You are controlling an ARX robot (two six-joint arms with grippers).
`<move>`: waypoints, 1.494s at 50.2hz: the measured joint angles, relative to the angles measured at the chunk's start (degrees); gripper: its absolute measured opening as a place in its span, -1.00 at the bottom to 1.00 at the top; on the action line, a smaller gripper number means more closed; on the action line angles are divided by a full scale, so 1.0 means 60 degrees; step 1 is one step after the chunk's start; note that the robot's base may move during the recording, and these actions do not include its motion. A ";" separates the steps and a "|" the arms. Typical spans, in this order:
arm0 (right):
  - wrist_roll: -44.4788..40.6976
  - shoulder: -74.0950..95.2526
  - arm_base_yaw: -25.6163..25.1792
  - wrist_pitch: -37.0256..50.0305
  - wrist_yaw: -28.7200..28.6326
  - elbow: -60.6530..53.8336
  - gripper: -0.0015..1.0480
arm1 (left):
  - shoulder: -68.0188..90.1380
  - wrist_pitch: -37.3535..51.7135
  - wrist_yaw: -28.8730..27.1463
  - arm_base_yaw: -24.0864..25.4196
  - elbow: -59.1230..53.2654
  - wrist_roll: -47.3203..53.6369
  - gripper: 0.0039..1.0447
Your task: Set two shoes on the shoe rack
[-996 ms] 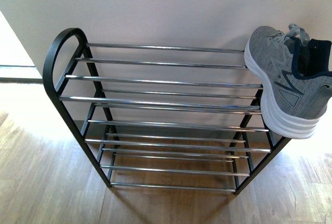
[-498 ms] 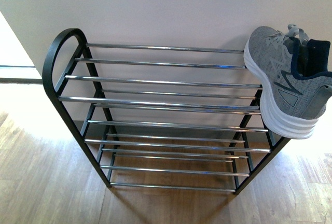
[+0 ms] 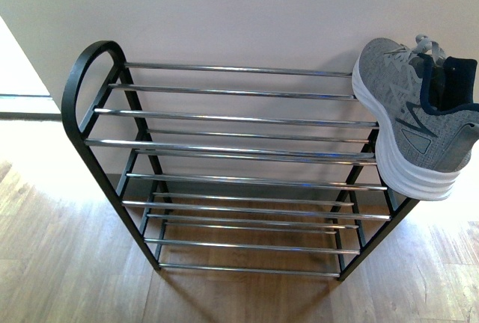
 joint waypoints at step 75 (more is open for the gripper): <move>0.0135 -0.6448 0.2382 -0.3756 0.2328 -0.2408 -0.97 | 0.0000 0.0000 0.0015 0.0000 0.0000 -0.0004 -0.97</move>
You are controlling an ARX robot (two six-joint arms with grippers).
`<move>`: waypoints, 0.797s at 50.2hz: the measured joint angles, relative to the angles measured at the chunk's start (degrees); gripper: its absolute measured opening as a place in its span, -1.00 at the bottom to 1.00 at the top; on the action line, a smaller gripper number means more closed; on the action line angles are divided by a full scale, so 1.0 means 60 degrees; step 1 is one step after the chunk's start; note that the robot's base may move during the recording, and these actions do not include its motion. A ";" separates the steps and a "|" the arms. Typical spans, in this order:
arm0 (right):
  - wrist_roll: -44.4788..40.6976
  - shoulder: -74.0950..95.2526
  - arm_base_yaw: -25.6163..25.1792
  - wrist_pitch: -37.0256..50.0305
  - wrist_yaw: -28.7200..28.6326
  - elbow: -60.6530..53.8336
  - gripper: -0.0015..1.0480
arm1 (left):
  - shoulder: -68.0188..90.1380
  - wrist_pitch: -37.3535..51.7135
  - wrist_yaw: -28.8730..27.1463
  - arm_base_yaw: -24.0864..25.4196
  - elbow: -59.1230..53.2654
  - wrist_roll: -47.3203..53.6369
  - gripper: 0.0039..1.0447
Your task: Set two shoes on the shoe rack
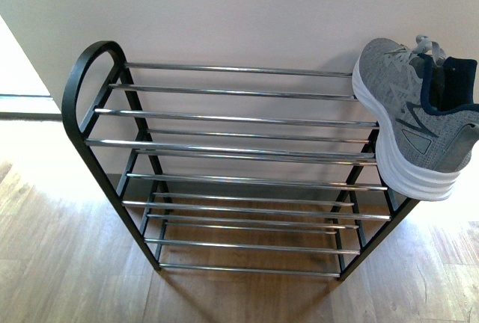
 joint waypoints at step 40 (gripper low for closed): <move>-0.0004 -0.2029 0.0000 -0.2080 0.0000 0.0007 -0.53 | -0.0011 -0.0033 0.0175 0.0029 0.0000 -0.0095 -0.97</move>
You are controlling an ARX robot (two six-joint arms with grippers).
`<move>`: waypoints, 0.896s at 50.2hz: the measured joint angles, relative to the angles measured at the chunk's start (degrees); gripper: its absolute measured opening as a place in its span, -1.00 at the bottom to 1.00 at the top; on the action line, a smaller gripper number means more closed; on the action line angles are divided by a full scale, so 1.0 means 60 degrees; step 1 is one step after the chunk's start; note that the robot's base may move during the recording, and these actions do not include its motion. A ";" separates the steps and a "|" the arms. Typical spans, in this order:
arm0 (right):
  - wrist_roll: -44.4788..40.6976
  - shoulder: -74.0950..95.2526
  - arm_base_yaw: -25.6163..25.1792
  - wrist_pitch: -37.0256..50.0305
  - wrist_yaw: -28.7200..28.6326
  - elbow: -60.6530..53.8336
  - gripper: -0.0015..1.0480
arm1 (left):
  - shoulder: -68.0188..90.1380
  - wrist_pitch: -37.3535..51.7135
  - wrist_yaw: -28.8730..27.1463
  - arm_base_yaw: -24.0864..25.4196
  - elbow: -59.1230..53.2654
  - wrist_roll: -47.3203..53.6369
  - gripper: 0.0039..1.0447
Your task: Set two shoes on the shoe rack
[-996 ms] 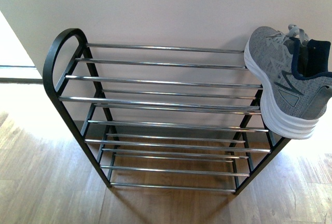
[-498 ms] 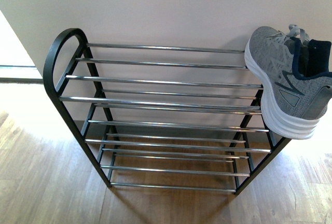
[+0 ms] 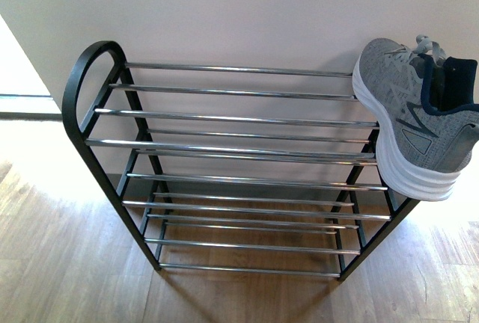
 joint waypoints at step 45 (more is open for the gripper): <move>0.0004 -0.0004 0.0000 0.0000 0.0004 0.0000 0.82 | 0.8652 0.1552 0.5839 -0.1785 0.4142 -0.8094 -0.97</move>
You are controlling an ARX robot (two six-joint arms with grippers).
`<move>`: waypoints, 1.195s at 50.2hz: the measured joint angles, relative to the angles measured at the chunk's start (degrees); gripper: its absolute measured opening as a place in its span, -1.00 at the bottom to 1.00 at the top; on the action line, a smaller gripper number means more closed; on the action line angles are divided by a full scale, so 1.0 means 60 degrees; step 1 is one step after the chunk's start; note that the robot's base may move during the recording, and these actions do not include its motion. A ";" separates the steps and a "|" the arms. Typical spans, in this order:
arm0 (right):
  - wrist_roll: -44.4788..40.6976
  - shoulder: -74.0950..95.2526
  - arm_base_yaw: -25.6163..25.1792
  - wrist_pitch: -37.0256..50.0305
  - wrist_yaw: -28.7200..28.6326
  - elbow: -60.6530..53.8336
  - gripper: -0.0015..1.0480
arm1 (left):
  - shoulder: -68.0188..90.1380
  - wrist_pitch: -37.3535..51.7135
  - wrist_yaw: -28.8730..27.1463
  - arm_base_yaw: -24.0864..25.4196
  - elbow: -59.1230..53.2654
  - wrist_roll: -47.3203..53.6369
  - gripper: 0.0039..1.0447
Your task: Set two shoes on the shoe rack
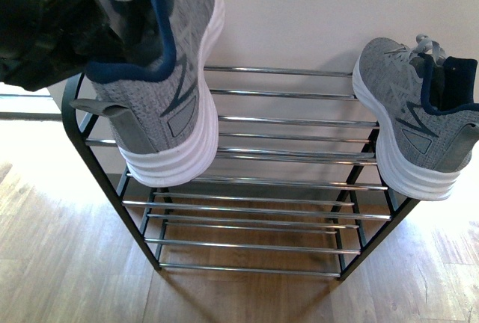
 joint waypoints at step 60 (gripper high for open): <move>0.0000 0.0000 0.0000 0.0000 -0.0004 -0.0004 0.82 | 0.4907 -0.0608 0.1985 -0.1883 0.4605 -0.0237 -0.97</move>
